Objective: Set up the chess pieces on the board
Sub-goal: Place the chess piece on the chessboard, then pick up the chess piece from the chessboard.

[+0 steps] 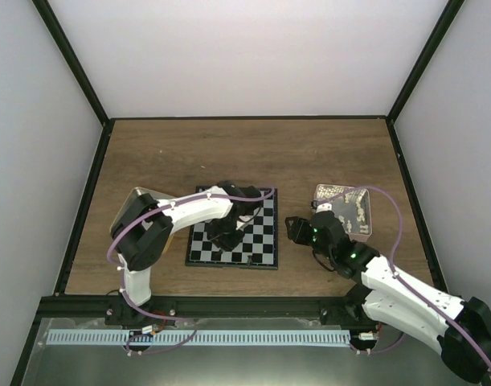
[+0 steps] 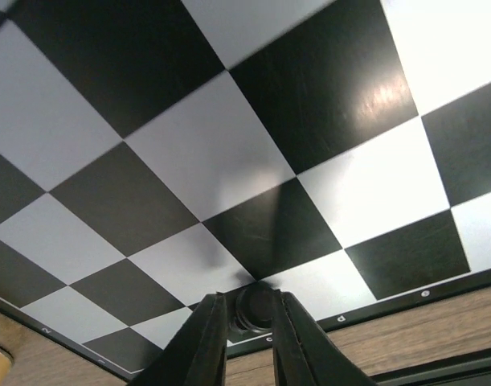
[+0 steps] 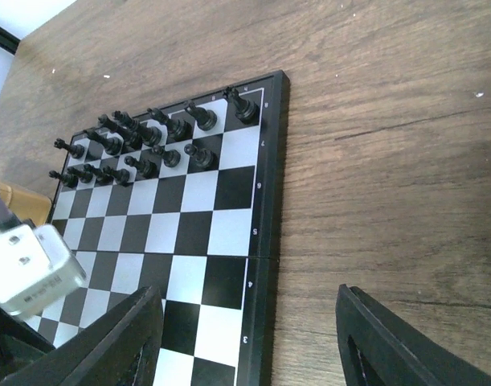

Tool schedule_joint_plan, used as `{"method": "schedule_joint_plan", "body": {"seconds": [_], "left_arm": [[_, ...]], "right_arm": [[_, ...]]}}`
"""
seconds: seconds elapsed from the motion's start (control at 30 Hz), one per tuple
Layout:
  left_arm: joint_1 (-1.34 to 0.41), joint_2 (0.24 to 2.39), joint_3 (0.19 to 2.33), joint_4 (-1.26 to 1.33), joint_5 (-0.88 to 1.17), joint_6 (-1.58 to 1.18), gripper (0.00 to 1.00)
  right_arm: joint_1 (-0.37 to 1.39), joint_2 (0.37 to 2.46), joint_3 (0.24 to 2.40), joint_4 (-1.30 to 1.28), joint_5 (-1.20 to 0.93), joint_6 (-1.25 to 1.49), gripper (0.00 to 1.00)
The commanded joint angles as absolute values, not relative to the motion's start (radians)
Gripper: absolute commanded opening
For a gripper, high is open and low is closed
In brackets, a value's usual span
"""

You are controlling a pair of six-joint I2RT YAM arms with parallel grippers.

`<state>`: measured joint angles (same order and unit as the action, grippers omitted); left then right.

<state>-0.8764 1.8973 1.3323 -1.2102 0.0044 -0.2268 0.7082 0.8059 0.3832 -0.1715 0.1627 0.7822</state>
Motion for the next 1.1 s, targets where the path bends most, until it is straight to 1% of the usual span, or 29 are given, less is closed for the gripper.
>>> {"method": "schedule_joint_plan", "body": {"seconds": [0.0,0.1,0.33,0.5,0.67,0.77,0.83,1.07], "left_arm": [[-0.868,1.888,1.364,-1.219,0.005,-0.220,0.17],[-0.865,1.879,1.355,-1.212,-0.004,-0.229,0.16],[-0.854,1.798,1.262,-1.124,0.061,-0.278,0.32],[-0.853,1.747,1.227,-1.069,0.055,-0.332,0.38],[-0.842,1.633,1.160,-0.960,-0.009,-0.488,0.46],[-0.841,1.540,1.112,-0.912,-0.049,-0.600,0.54],[-0.842,1.493,1.074,-0.890,-0.043,-0.653,0.58],[-0.842,1.374,0.924,-0.812,0.042,-0.822,0.61]], "right_arm": [[0.703,0.810,0.372,-0.143,0.158,0.788,0.61],[0.702,0.817,0.374,-0.141,0.156,0.783,0.61],[0.702,0.821,0.369,-0.141,0.138,0.780,0.61],[0.702,0.830,0.370,-0.132,0.127,0.783,0.61],[0.703,0.834,0.374,-0.134,0.113,0.779,0.61],[0.703,0.841,0.374,-0.128,0.100,0.774,0.61],[0.702,0.851,0.376,-0.118,0.084,0.766,0.61],[0.703,0.899,0.393,-0.105,0.048,0.745,0.61]]}}
